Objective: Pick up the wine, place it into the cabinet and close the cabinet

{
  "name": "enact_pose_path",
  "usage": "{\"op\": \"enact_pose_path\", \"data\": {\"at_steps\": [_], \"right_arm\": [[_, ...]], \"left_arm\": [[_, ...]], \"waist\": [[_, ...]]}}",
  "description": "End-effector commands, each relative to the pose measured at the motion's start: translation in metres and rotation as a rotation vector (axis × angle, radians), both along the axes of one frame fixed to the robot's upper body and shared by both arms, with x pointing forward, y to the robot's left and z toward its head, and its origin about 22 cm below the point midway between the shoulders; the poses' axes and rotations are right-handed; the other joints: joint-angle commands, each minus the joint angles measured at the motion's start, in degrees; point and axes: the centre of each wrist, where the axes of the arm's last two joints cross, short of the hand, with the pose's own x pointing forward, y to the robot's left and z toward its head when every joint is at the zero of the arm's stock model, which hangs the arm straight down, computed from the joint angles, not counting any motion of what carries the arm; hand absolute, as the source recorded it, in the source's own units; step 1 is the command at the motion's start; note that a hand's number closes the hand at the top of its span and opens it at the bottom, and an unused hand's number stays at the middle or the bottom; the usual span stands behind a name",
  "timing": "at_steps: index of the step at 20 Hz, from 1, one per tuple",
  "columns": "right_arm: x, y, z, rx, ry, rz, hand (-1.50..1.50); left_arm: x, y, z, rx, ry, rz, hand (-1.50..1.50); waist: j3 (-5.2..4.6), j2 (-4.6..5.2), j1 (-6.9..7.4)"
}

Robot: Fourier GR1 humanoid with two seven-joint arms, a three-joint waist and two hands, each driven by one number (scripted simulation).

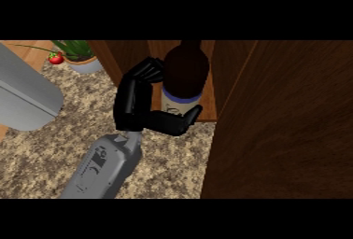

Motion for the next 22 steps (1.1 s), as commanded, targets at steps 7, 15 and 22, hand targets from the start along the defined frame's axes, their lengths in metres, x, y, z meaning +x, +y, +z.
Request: {"op": "enact_pose_path", "data": {"at_steps": [7, 15, 22], "right_arm": [[-0.012, -0.011, 0.003, 0.004, -0.001, 0.057, -1.50], [-0.017, -0.007, 0.004, 0.017, -0.003, 0.087, -1.50], [-0.008, -0.006, -0.005, 0.018, -0.003, 0.058, -1.50]], "left_arm": [[0.036, -0.021, 0.013, 0.060, -0.021, 0.078, 1.50], [0.047, -0.028, -0.015, 0.188, -0.062, 0.108, 1.50], [0.047, -0.029, -0.052, 0.203, -0.040, 0.128, 1.50]], "waist": [[-0.01, 0.12, -0.16], [-0.03, 0.11, -0.32], [-0.02, 0.25, -0.51]]}}
